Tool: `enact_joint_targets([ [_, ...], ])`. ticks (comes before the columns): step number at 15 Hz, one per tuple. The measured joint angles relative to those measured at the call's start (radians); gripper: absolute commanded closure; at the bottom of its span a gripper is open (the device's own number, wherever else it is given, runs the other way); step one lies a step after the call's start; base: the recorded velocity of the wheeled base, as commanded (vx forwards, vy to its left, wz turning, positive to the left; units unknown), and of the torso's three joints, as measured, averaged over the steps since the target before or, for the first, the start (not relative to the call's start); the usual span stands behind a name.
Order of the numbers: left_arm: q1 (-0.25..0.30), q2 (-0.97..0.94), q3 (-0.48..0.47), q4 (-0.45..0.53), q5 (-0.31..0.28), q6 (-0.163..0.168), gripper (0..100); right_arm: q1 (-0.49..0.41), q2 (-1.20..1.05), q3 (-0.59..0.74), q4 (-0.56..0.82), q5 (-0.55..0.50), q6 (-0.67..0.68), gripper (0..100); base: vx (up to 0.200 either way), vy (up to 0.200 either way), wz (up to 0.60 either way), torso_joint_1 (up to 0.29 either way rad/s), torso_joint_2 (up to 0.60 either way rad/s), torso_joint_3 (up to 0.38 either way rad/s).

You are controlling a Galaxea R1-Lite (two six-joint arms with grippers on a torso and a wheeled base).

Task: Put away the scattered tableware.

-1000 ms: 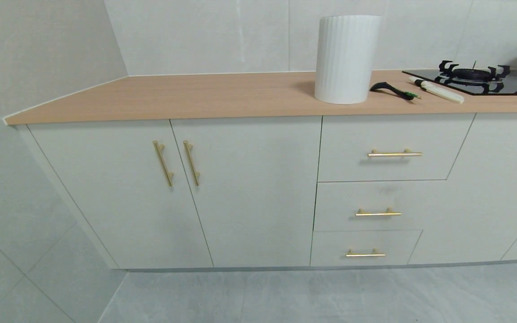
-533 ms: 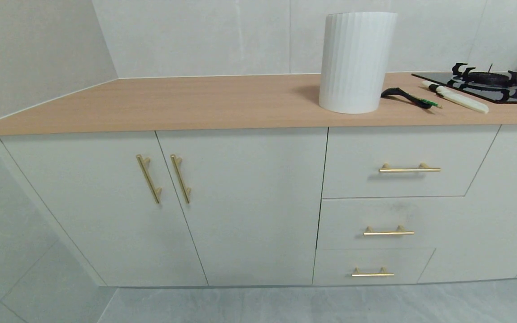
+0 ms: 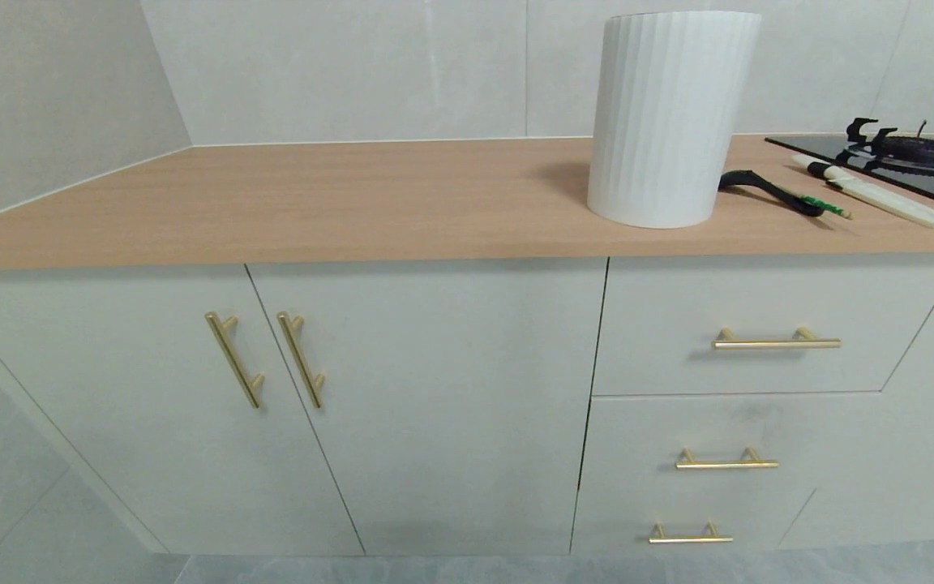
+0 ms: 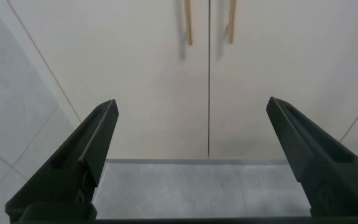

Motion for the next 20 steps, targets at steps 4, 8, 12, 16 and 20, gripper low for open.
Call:
enact_joint_targets([
  [4, 0.000, 0.000, 0.000, 0.000, 0.000, 0.000, 0, 0.000, 0.000, 0.000, 0.000, 0.000, 0.000, 0, 0.000, 0.000, 0.00, 0.000, 0.00, 0.000],
  [8, 0.000, 0.000, 0.000, 0.000, 0.000, 0.000, 0, 0.000, 0.000, 0.000, 0.000, 0.000, 0.000, 0, 0.000, 0.000, 0.00, 0.000, 0.00, 0.000],
  [12, -0.001, 0.000, 0.000, 0.000, 0.000, 0.001, 0, 0.000, 0.000, 0.000, 0.000, 0.000, 0.000, 0, -0.100, 0.000, 0.00, 0.002, 0.00, 0.001],
  [16, 0.000, 0.000, 0.000, 0.000, 0.000, 0.001, 0, 0.001, 0.000, 0.000, 0.000, 0.000, 0.000, 0, -0.050, 0.000, 0.00, -0.001, 0.00, 0.001],
  [20, 0.000, 0.000, 0.000, 0.000, 0.000, 0.001, 0, 0.000, 0.000, 0.000, 0.000, 0.000, -0.001, 0, 0.000, 0.000, 0.00, 0.000, 0.00, 0.000],
])
